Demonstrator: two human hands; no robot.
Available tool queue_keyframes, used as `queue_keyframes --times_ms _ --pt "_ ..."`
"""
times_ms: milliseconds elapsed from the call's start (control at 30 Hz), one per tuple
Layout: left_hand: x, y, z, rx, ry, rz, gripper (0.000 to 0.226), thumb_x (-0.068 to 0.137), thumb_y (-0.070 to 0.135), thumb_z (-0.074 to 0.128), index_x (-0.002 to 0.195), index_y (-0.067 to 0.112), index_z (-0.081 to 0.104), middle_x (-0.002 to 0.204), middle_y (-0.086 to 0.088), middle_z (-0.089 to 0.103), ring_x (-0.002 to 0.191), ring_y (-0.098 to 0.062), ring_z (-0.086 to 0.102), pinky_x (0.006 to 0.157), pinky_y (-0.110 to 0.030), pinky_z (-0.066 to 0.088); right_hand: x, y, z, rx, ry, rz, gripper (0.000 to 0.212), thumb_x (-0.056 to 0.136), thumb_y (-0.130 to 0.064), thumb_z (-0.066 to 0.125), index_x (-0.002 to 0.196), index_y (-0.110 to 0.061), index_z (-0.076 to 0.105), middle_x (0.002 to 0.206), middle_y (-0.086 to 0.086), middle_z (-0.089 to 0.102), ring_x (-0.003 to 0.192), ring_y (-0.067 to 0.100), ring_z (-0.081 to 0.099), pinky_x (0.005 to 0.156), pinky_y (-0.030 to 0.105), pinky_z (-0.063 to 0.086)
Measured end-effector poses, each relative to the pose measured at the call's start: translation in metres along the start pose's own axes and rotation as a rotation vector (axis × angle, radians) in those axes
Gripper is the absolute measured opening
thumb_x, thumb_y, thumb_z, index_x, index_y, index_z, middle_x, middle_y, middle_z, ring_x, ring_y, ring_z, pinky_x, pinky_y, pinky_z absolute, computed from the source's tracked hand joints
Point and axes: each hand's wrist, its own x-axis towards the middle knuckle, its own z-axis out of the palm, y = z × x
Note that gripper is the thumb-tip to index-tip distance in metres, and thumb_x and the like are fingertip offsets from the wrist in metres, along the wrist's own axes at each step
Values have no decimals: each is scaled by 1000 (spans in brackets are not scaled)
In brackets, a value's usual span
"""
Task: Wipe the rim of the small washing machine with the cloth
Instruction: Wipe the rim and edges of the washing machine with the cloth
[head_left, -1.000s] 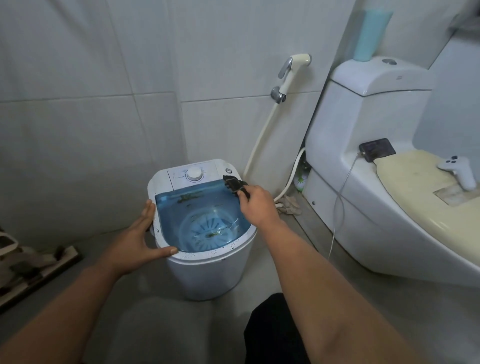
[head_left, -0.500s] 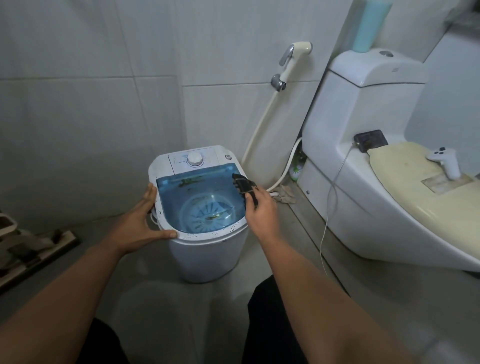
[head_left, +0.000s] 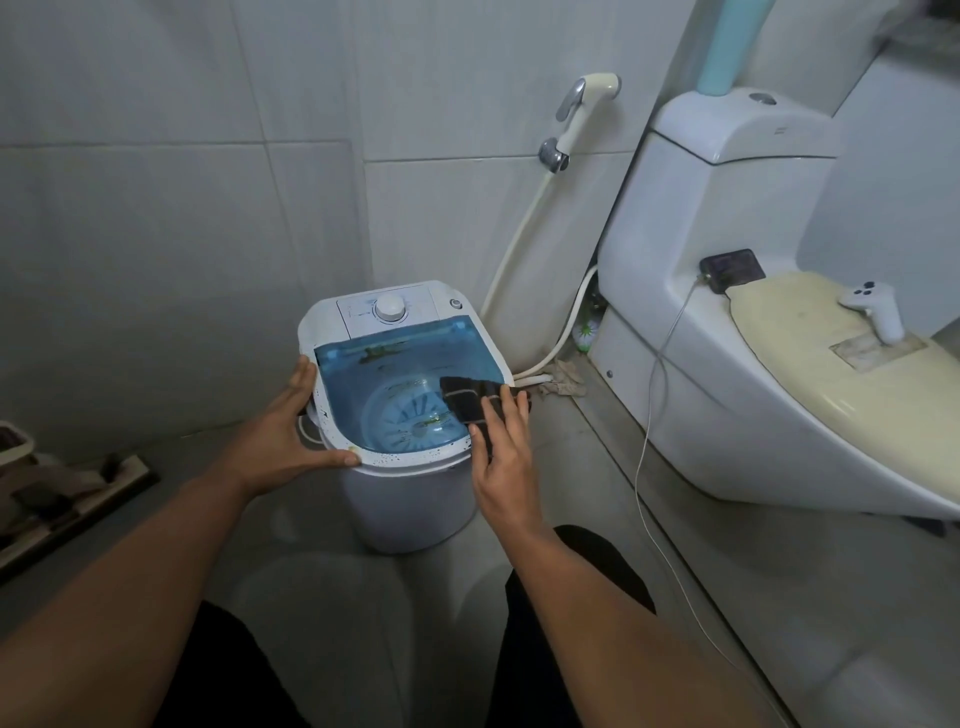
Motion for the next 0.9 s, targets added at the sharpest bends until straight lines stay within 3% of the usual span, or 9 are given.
queue_keyframes --times_ms 267,367,733,833,900 --pt "-1 0 -1 15 -2 9 150 40 76 86 160 39 3 166 22 -3 152 4 3 125 -31 12 -29 -12 8 -56 -65 -219 45 103 -21 53 145 -7 48 162 12 27 153 31 9 117 56 27" --pt "-2 2 -3 45 -9 12 149 44 69 89 160 36 3 165 22 -3 151 4 3 125 -31 12 -41 -17 13 -99 -96 -309 47 101 -17 57 146 -6 47 161 14 27 153 33 11 116 60 24" --pt "-5 0 -12 81 -34 30 151 40 94 67 161 30 3 167 17 -3 153 1 3 127 -36 14 -50 -45 31 -192 -151 -538 44 100 -21 56 140 -4 54 156 17 36 150 35 19 121 58 11" --pt "-4 -5 -11 90 -36 25 146 45 90 71 160 37 -1 166 23 -5 154 -3 5 127 -41 17 -48 -50 34 -230 -178 -569 44 100 -22 56 140 -5 54 156 17 37 151 33 18 122 56 11" --pt "-3 -7 -10 77 -28 42 141 51 77 81 160 38 -1 166 23 -4 154 -4 6 127 -42 18 -45 -53 37 -255 -197 -593 43 100 -22 56 139 -5 55 155 17 38 151 33 20 121 56 13"
